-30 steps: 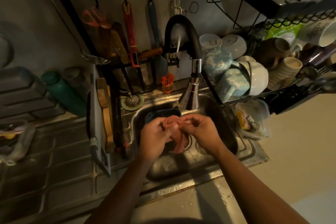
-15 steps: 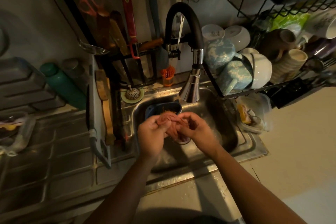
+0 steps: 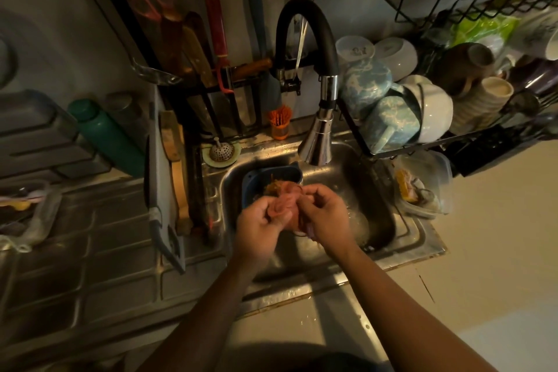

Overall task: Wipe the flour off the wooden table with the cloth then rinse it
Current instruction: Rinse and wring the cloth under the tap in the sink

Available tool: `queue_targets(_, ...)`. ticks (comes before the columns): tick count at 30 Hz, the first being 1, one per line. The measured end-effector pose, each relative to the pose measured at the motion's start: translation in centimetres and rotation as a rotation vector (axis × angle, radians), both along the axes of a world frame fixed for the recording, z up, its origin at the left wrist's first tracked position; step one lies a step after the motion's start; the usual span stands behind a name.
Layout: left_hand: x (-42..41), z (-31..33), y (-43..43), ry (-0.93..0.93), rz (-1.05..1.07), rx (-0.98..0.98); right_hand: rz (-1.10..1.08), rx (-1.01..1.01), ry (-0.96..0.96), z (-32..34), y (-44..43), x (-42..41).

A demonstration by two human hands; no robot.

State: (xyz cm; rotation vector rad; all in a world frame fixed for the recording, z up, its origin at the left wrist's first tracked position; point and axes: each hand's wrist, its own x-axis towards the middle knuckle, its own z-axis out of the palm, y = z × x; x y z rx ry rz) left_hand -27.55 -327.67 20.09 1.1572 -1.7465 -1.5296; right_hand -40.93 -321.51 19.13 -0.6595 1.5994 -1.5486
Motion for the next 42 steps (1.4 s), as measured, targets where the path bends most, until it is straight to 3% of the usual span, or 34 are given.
queue_targets(3, -0.3, 0.1, 0.5, -0.020, -0.009, -0.054, 0.023, 0.000, 0.036, -0.1, 0.1, 0.3)
queue_targets(8, 0.0, 0.1, -1.0, -0.016, 0.200, -0.075, 0.158, -0.053, 0.023, 0.1, 0.6, 0.5)
queue_targets(13, 0.4, 0.0, -0.6, 0.077, 0.080, 0.035, 0.099, 0.049, 0.115, -0.8, -0.1, -0.2)
queue_targets(17, 0.6, 0.5, -1.0, 0.106, 0.120, 0.053, 0.084, 0.092, 0.076, -2.3, 0.0, -0.5)
queue_targets(23, 1.1, 1.4, -2.1, 0.142, 0.081, 0.119, 0.422, 0.053, 0.133, -2.6, 0.6, -1.2)
queue_targets(26, 0.9, 1.9, -2.1, 0.181, 0.035, 0.151, 0.406, 0.019, 0.186, -2.1, -0.2, -0.3)
queue_targets(29, 0.9, 2.0, -2.6, 0.176, 0.065, 0.146, 0.346, 0.036, 0.059, -1.8, -0.6, -0.7)
queue_targets(32, 1.5, 1.4, -3.4, 0.045, 0.052, 0.059, 0.364, 0.034, 0.019, -1.4, -0.5, -1.3)
queue_targets(35, 2.1, 0.6, -3.6, -0.071, 0.040, -0.019, 0.304, -0.014, -0.152, -0.7, -0.6, -1.3)
queue_targets(39, 2.3, 0.1, -3.6, -0.139, -0.102, -0.142, 0.296, -0.019, -0.220, -0.4, -0.9, -1.6)
queue_targets(42, 2.2, -0.1, -3.3, -0.136, -0.175, -0.232, 0.367, -0.054, -0.422, 0.0, -0.9, -1.9)
